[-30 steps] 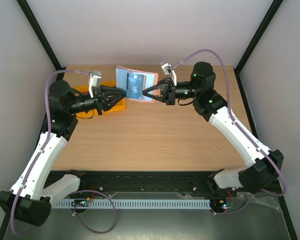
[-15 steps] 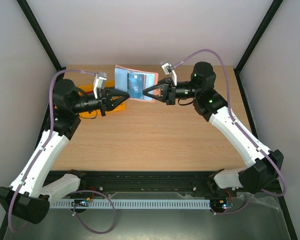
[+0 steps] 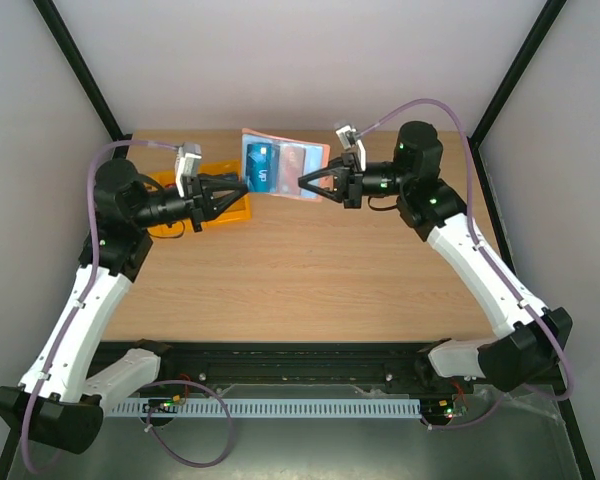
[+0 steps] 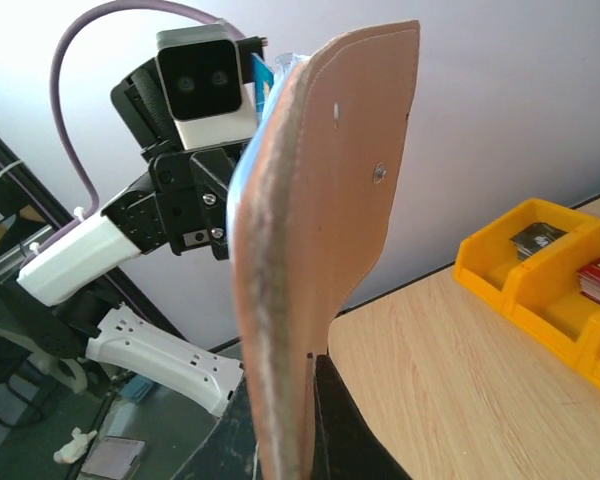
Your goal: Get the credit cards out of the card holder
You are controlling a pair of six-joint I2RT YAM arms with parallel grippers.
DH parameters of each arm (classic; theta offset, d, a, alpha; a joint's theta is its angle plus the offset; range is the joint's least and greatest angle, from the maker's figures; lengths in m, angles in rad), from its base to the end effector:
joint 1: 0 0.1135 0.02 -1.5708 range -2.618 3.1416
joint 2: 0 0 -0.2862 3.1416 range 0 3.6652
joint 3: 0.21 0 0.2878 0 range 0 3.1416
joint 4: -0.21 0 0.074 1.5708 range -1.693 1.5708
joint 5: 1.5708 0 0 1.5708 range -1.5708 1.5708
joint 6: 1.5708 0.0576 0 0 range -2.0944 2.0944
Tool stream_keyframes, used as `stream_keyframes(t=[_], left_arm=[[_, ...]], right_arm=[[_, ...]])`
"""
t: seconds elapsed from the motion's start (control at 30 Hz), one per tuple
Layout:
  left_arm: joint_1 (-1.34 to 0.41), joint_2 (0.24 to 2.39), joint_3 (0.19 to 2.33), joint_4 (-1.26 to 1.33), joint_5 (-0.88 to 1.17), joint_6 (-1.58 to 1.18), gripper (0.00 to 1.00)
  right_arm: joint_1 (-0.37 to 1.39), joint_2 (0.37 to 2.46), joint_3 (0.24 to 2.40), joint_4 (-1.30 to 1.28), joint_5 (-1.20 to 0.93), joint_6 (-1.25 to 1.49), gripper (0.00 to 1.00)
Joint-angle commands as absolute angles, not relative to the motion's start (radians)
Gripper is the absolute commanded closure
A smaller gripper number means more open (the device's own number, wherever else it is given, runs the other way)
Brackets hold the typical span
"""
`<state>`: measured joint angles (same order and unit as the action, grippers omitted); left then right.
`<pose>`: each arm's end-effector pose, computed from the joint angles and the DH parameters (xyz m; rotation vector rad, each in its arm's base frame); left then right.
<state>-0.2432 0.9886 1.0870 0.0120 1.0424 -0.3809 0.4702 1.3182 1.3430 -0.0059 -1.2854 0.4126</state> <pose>0.2202 -0.1059 0.4513 0.7943 1.4492 -1.2372 0.2590 0.1936 0.4593 -1.1566 1.4285 1.6254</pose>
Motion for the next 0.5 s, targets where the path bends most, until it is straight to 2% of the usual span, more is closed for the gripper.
stream_keyframes(t=[0.0,0.13,0.3,0.37,0.47], left_arm=[[-0.221,0.964,1.081,-0.007,1.060,-0.364,0.97],[-0.137,0.962,1.096,-0.080,1.041,-0.343,0.97],[0.171,1.008,1.102,-0.348,1.033,-0.197,0.97],[0.238,1.057,1.132,-0.471,1.048,-0.066,0.97],[0.244,1.147,1.199,-0.683,0.972,0.181,0.97]], right_arm=[[0.433,1.277,1.344,-0.055,-1.329,0.359,0.98],[0.389,1.259,1.334,-0.085,-1.319,0.338,0.98],[0.324,1.243,1.284,-0.078,-1.247,0.360,0.98],[0.324,1.251,1.280,-0.068,-1.243,0.374,0.98],[0.324,1.264,1.282,-0.063,-1.245,0.376,0.98]])
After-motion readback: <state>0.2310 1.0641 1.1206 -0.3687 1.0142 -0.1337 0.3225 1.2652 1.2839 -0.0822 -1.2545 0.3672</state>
